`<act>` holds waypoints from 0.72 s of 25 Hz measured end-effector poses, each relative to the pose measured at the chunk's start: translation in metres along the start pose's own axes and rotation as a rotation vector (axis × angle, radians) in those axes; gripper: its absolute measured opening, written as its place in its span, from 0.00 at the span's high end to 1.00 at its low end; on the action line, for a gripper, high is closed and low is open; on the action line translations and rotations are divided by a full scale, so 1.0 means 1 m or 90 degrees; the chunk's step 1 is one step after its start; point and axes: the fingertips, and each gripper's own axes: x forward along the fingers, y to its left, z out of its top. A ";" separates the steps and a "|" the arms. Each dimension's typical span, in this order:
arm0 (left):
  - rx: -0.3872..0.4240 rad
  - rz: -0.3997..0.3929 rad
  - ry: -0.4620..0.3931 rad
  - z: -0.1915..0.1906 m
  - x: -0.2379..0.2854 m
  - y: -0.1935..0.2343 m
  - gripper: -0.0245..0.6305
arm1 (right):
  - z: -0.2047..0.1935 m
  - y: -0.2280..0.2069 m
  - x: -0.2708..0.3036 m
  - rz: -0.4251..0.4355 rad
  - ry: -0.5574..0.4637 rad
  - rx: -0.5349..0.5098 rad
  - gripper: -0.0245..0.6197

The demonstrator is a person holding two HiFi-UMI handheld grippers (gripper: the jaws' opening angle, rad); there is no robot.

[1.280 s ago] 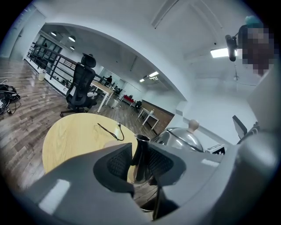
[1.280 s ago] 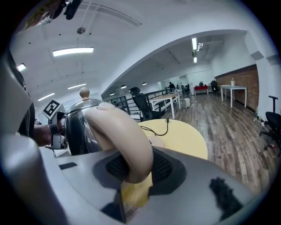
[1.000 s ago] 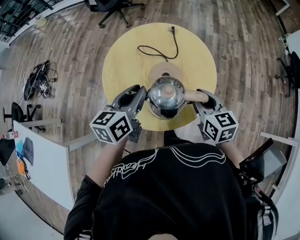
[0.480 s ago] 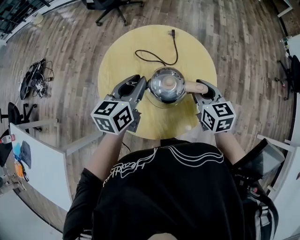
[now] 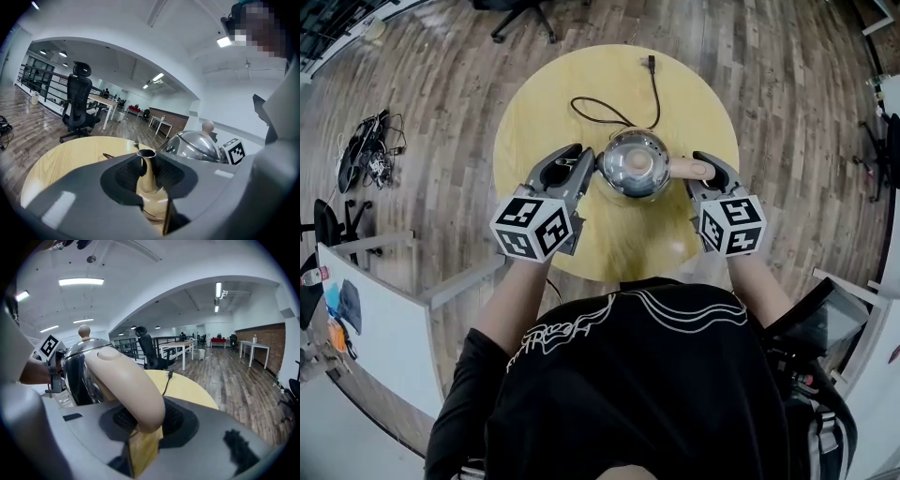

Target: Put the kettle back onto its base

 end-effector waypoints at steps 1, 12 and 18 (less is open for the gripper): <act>0.001 0.000 -0.002 0.000 0.000 0.001 0.83 | 0.001 0.000 0.001 0.000 -0.002 0.001 0.79; -0.016 -0.003 0.008 0.002 -0.004 0.002 0.83 | 0.004 0.004 -0.002 0.002 -0.004 0.000 0.79; -0.030 0.002 0.031 -0.005 -0.001 0.002 0.83 | -0.001 0.003 -0.001 0.004 0.008 -0.002 0.79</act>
